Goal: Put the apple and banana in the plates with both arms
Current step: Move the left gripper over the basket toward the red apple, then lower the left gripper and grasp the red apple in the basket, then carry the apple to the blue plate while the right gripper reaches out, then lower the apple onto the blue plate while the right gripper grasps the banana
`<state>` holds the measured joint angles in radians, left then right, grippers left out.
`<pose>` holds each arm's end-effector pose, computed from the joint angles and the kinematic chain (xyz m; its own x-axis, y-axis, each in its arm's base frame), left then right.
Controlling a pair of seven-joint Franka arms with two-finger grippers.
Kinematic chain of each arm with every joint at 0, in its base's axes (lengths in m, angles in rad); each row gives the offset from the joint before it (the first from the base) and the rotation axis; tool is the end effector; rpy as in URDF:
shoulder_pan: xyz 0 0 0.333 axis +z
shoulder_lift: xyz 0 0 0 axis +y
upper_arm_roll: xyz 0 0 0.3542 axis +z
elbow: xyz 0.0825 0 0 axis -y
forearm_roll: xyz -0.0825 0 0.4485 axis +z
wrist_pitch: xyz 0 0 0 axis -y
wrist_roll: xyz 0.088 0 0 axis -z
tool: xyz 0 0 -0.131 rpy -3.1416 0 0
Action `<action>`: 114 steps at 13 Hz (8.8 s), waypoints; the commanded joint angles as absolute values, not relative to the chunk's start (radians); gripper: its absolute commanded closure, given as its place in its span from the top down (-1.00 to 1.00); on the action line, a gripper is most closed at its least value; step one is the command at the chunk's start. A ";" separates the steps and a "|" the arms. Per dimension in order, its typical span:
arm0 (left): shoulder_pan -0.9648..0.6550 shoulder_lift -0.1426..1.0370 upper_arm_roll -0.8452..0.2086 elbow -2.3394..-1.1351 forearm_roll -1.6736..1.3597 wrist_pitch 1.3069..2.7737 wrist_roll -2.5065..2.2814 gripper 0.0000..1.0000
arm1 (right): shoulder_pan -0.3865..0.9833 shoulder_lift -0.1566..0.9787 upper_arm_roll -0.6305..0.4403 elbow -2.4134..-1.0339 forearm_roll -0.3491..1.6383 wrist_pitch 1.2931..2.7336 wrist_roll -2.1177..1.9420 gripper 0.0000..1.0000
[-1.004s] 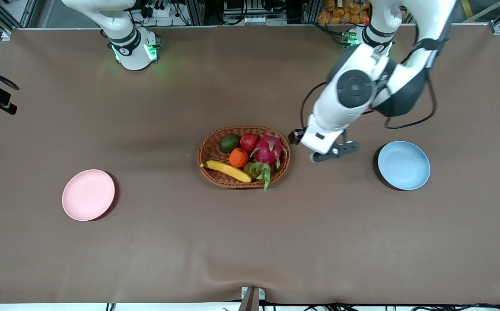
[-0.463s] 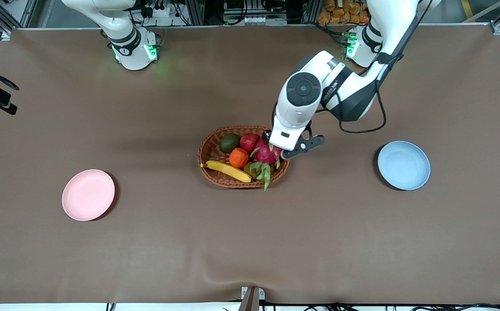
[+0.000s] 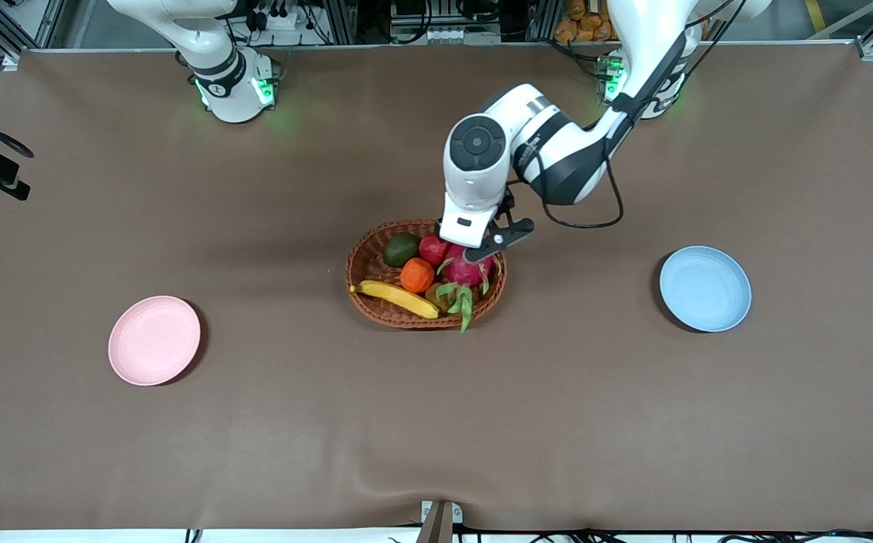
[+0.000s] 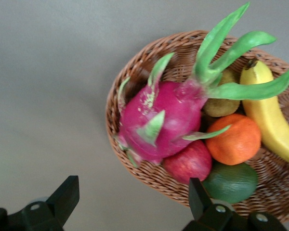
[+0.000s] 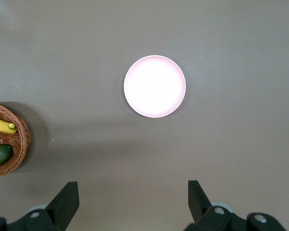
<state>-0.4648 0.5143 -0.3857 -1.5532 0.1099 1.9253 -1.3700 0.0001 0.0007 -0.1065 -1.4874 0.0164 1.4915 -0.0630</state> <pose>0.5274 -0.5314 0.3399 0.8649 0.4906 -0.1063 0.4839 -0.8712 -0.0833 0.6081 -0.0627 0.6757 0.9991 -0.0421 0.0044 -0.0420 -0.9990 -0.0160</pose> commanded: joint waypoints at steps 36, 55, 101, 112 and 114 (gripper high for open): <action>-0.623 0.804 -0.357 -1.443 0.325 2.115 -1.821 1.00 | -0.005 0.008 -0.110 -1.471 0.015 1.479 -0.058 1.00; -0.530 0.513 -0.382 -1.398 0.198 1.823 -1.696 -1.00 | -0.005 0.008 -0.110 -1.471 0.015 1.479 -0.058 1.00; 0.359 0.494 -0.357 -1.894 0.334 2.037 -0.896 -1.00 | 0.489 0.669 -0.101 -1.499 0.460 1.917 0.784 0.63; 0.357 0.500 -0.353 -1.887 0.350 2.039 -0.902 -0.24 | 0.541 0.690 -0.101 -1.532 0.462 1.939 0.792 0.03; 0.357 0.502 -0.353 -1.885 0.350 2.039 -0.902 0.83 | 0.540 0.690 -0.101 -1.532 0.462 1.939 0.792 -0.41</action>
<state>0.3508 0.5192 -0.3477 -1.8695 0.3267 2.0424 -0.8848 0.5362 0.6929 -0.0963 -1.5247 0.4360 1.9282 0.7832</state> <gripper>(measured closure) 0.282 0.551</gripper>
